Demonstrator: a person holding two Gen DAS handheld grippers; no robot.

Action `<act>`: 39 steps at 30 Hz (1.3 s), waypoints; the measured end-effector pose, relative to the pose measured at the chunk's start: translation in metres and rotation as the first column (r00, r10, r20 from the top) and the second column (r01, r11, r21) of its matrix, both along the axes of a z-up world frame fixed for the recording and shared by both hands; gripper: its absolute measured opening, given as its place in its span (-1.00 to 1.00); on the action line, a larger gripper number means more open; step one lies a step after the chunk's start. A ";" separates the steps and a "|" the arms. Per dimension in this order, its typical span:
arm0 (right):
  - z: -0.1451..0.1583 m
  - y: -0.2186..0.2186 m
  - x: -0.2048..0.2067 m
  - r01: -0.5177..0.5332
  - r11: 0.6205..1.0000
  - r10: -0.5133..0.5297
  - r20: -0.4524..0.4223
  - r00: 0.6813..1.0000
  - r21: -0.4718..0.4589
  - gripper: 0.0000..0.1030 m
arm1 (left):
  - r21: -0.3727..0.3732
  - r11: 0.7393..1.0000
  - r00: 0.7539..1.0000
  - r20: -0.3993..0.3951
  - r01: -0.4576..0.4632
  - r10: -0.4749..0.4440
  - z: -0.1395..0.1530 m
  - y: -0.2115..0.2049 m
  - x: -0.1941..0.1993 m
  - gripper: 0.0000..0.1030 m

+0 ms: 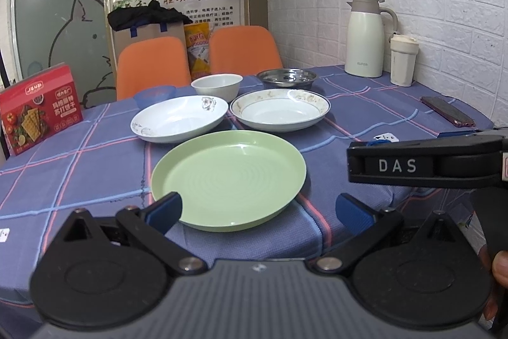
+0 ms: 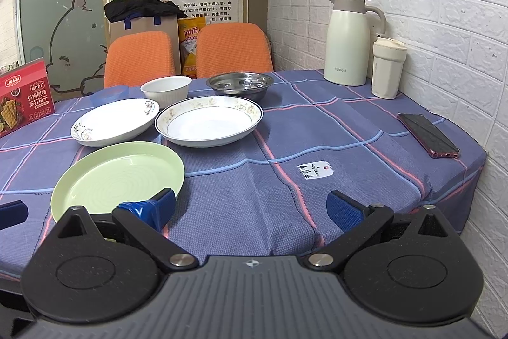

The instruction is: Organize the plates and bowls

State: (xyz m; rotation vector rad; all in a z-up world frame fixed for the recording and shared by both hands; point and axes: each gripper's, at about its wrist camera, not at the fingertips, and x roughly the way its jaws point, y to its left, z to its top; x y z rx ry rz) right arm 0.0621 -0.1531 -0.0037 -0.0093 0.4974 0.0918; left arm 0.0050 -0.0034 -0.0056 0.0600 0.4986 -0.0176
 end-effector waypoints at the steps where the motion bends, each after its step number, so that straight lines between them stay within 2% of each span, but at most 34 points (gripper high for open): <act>1: 0.000 0.000 0.001 0.000 1.000 0.000 -0.001 1.000 0.000 0.74 | -0.001 1.000 1.000 0.000 0.000 0.000 0.000 0.000 0.001 0.99; 13: 0.005 0.015 0.021 -0.024 0.999 0.022 -0.046 0.999 -0.036 0.74 | 0.001 1.000 1.000 -0.016 -0.023 0.023 0.014 0.015 0.018 0.99; 18: 0.007 0.012 0.030 -0.026 0.999 0.024 -0.064 0.998 -0.035 0.74 | 0.011 0.999 0.999 -0.019 -0.047 0.047 0.024 0.038 0.032 0.99; 22: 0.001 0.011 0.048 -0.014 1.000 0.011 -0.100 0.995 -0.025 0.74 | -0.013 0.995 0.992 -0.081 -0.101 0.099 0.020 0.069 0.053 0.99; 26: -0.011 0.019 0.074 -0.048 0.999 0.047 -0.171 0.984 0.000 0.74 | -0.054 0.989 0.976 -0.175 -0.140 0.128 0.010 0.097 0.082 0.99; 33: -0.034 0.054 0.104 -0.178 0.984 0.165 -0.276 0.947 -0.021 0.73 | -0.096 0.986 0.950 -0.295 -0.140 0.106 -0.008 0.118 0.126 0.99; 39: -0.038 0.061 0.107 -0.230 0.973 0.221 -0.273 0.936 0.000 0.74 | -0.073 0.988 0.927 -0.361 -0.137 0.102 -0.026 0.120 0.150 0.99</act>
